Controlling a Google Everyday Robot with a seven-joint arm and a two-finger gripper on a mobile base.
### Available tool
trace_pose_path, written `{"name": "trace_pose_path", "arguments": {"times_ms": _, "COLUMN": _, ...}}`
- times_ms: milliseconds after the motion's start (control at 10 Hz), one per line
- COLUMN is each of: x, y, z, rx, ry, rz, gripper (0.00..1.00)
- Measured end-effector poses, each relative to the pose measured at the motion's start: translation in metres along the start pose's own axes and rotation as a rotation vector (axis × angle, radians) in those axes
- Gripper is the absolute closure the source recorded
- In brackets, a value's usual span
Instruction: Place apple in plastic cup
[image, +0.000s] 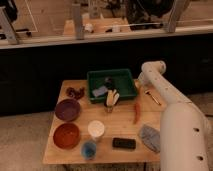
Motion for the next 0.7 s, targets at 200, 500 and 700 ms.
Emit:
{"name": "trace_pose_path", "arguments": {"times_ms": 200, "x": 0.008, "y": 0.001, "z": -0.044, "rx": 0.011, "ry": -0.005, "rz": 0.007, "gripper": 0.77}}
{"name": "trace_pose_path", "arguments": {"times_ms": 500, "x": 0.012, "y": 0.008, "z": -0.107, "rx": 0.015, "ry": -0.022, "rz": -0.02, "gripper": 0.77}}
{"name": "trace_pose_path", "arguments": {"times_ms": 700, "x": 0.014, "y": 0.028, "z": -0.139, "rx": 0.006, "ry": -0.075, "rz": -0.048, "gripper": 0.8}}
